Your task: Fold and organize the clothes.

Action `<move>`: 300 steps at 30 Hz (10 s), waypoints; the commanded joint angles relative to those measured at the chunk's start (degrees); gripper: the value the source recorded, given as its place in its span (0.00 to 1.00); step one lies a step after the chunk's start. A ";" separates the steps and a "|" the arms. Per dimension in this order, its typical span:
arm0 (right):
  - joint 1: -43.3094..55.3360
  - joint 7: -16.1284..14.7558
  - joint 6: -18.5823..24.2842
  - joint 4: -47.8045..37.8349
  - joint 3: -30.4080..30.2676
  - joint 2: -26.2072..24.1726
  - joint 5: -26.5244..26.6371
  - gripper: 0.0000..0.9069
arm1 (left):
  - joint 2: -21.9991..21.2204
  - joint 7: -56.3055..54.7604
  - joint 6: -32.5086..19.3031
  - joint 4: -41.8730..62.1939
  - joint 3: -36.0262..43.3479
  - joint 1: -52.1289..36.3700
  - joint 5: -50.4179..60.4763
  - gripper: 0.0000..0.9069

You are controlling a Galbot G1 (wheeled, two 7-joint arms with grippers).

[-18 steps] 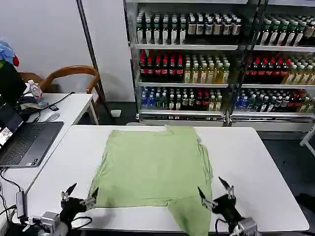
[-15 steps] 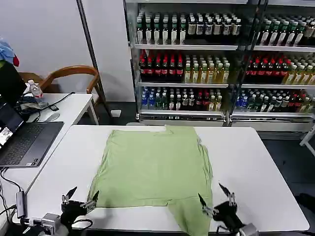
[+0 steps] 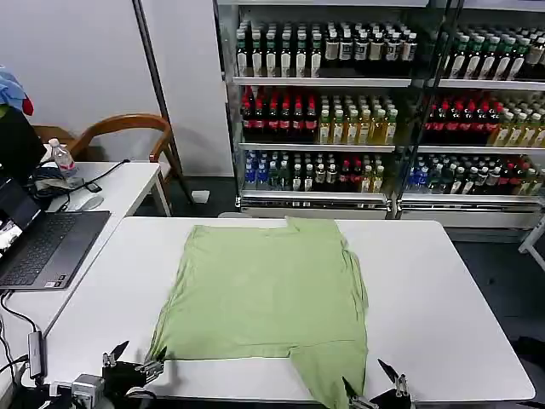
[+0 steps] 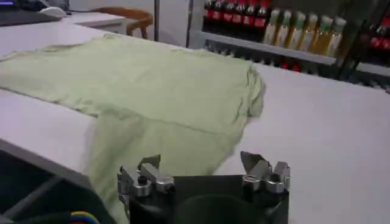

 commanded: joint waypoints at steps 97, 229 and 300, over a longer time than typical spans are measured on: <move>34.19 3.38 -11.91 -18.83 -5.64 2.44 10.72 0.00 | 2.62 3.43 1.24 16.20 10.65 -23.71 -3.63 0.04; 83.81 1.23 -8.93 -74.92 -14.92 24.50 10.27 0.00 | 2.04 8.57 -5.00 45.38 29.44 -55.68 -8.58 0.07; 32.38 6.65 -17.34 -4.90 -0.62 -0.64 22.76 0.00 | 8.98 10.30 -10.28 13.42 12.65 -20.87 -12.60 0.07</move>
